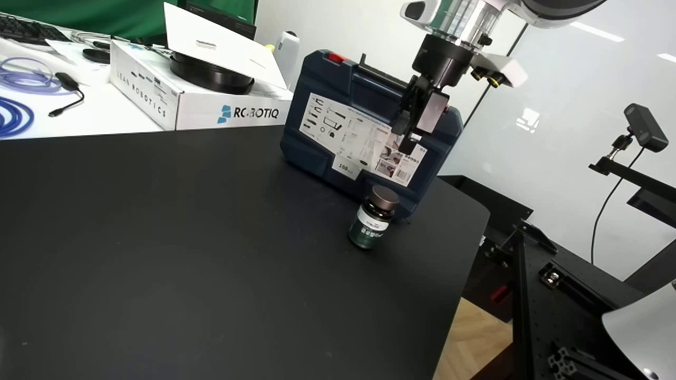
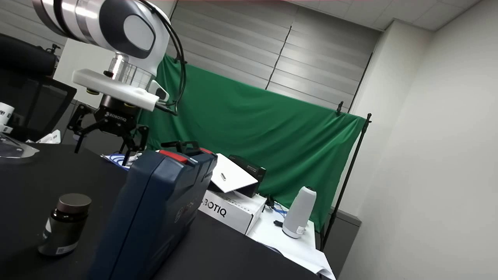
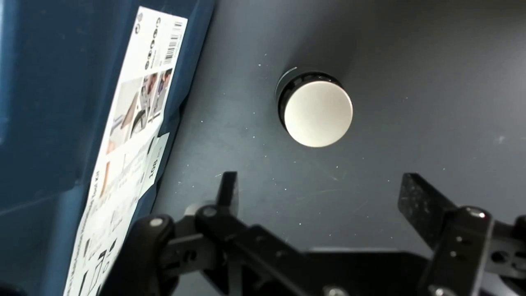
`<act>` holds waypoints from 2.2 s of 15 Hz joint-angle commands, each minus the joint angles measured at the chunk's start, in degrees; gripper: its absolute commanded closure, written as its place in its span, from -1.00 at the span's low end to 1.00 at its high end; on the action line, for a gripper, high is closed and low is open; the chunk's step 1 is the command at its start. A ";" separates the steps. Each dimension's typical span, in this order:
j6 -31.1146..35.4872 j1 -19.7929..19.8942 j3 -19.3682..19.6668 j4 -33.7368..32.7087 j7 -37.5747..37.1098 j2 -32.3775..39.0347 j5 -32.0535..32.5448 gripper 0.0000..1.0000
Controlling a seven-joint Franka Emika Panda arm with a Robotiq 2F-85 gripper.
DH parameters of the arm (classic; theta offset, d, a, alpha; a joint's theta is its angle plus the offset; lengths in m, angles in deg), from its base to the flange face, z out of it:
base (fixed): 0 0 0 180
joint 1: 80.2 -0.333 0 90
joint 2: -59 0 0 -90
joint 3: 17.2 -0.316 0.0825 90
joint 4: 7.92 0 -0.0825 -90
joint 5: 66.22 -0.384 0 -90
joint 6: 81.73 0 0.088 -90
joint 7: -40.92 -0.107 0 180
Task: Move the bottle to the right
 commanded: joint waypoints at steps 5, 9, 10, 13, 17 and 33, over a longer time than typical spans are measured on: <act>2.80 0.89 -1.53 1.44 1.12 1.91 -0.44 -1.00; 6.52 1.34 -1.65 2.89 -0.18 4.62 1.26 -1.00; 7.77 1.63 -1.72 3.17 0.09 5.35 1.49 -1.00; 12.57 2.88 -2.19 3.93 1.47 7.74 1.81 -1.00; 15.54 4.45 -3.21 4.10 1.79 10.46 2.07 -1.00; 16.16 5.32 -3.93 3.61 0.44 13.81 4.77 -1.00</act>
